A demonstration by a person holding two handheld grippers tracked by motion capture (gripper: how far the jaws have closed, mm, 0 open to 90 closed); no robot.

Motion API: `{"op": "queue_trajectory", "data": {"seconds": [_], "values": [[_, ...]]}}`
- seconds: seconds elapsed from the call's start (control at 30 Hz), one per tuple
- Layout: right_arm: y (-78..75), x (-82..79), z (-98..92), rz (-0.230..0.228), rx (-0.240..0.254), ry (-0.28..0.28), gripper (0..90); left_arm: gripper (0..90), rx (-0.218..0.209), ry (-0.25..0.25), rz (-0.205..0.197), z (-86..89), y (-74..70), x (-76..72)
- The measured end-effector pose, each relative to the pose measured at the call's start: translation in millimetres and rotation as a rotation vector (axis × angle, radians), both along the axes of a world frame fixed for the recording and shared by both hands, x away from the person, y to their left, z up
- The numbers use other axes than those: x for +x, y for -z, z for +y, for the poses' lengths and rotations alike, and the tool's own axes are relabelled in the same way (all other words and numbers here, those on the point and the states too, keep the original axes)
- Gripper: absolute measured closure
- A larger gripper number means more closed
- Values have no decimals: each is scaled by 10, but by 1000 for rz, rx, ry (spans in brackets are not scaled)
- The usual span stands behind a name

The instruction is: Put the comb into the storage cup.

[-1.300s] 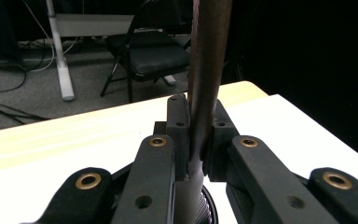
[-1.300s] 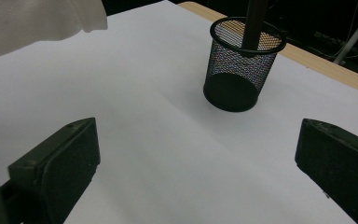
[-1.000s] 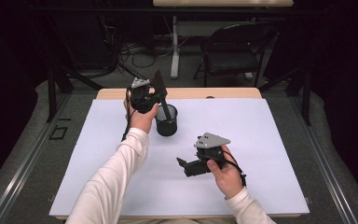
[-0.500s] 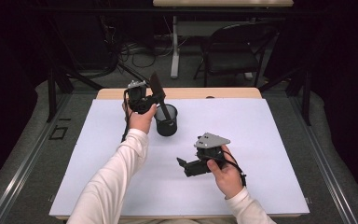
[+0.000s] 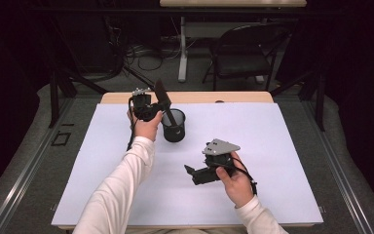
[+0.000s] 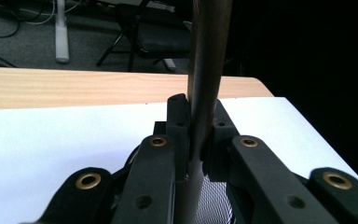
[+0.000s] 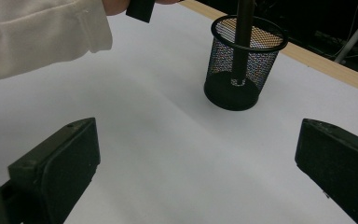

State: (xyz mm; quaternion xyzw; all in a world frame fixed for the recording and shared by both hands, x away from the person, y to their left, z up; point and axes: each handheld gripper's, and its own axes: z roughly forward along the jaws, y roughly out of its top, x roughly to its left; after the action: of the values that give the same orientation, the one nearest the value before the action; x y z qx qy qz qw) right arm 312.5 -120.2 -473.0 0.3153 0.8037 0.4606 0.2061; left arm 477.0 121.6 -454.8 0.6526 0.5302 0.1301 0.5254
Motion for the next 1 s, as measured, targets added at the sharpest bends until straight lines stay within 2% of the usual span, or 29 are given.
{"op": "queue_trajectory", "data": {"seconds": [0.37, 1.0], "values": [[4, 0, 3, 1, -1, -1, 0, 834, 5, 3, 21, -21, 113, 17], [4, 1, -2, 1, -2, 0, 0, 834, 11, 4, 39, -48, 202, 21]]}}
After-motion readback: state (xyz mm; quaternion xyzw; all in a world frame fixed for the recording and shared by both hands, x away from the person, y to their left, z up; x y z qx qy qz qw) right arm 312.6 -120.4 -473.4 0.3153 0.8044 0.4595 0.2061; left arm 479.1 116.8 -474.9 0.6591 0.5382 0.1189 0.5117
